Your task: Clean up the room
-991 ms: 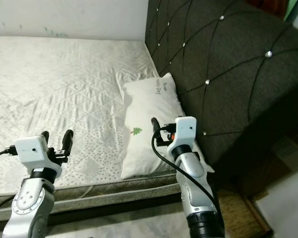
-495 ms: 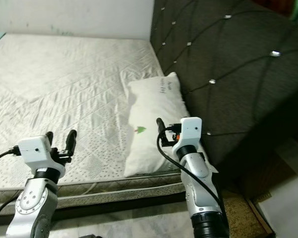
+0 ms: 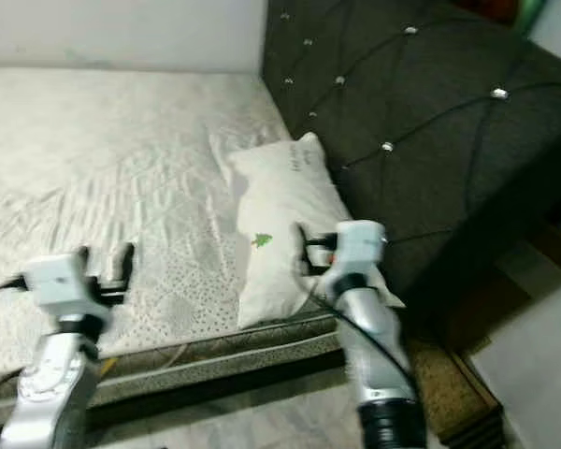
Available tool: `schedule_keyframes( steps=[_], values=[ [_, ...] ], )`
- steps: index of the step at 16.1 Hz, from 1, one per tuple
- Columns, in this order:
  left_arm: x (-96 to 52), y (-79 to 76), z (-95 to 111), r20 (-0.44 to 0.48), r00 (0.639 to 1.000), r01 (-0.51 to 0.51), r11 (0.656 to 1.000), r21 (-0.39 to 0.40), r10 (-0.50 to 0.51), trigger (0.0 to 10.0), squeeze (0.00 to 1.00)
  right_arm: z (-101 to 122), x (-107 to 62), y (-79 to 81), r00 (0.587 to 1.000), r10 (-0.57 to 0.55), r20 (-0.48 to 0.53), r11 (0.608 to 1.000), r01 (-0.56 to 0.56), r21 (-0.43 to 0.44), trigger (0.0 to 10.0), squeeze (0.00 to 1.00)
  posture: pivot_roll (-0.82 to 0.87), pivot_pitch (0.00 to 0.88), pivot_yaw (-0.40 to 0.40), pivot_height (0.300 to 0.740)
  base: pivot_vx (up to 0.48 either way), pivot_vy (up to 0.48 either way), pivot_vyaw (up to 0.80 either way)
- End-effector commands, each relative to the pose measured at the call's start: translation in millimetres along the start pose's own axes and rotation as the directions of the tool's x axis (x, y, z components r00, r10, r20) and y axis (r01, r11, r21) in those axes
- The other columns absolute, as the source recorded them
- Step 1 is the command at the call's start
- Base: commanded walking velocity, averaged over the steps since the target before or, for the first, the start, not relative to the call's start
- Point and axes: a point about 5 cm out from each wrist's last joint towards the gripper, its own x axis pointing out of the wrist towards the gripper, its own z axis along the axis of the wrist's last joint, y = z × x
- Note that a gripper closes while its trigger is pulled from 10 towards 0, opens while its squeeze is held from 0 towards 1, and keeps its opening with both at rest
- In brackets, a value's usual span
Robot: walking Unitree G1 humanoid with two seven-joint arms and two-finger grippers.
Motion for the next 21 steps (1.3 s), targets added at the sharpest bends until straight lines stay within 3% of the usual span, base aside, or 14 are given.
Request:
schedule_keyframes(
  steps=[1, 21],
  values=[
    [-0.6, -8.1, -2.1, -0.009, 1.0, 0.023, 1.0, -0.016, -0.023, 10.0, 0.0, 2.0, -1.4, -10.1, 0.999, -0.032, -0.001, 0.999, 0.032, -0.013, 10.0, 0.0, -0.01, 0.088, -0.104, 0.74, 0.0, 0.341, 0.0],
    [-3.8, -9.0, -4.0, -0.026, 1.0, 0.012, 0.999, -0.032, -0.013, 10.0, 0.0, -1.1, -3.7, -10.6, 1.0, -0.023, -0.014, 0.999, 0.023, -0.041, 10.0, 0.0, -0.02, 0.103, -0.112, 0.74, 0.0, 0.335, 0.0]
  ],
)
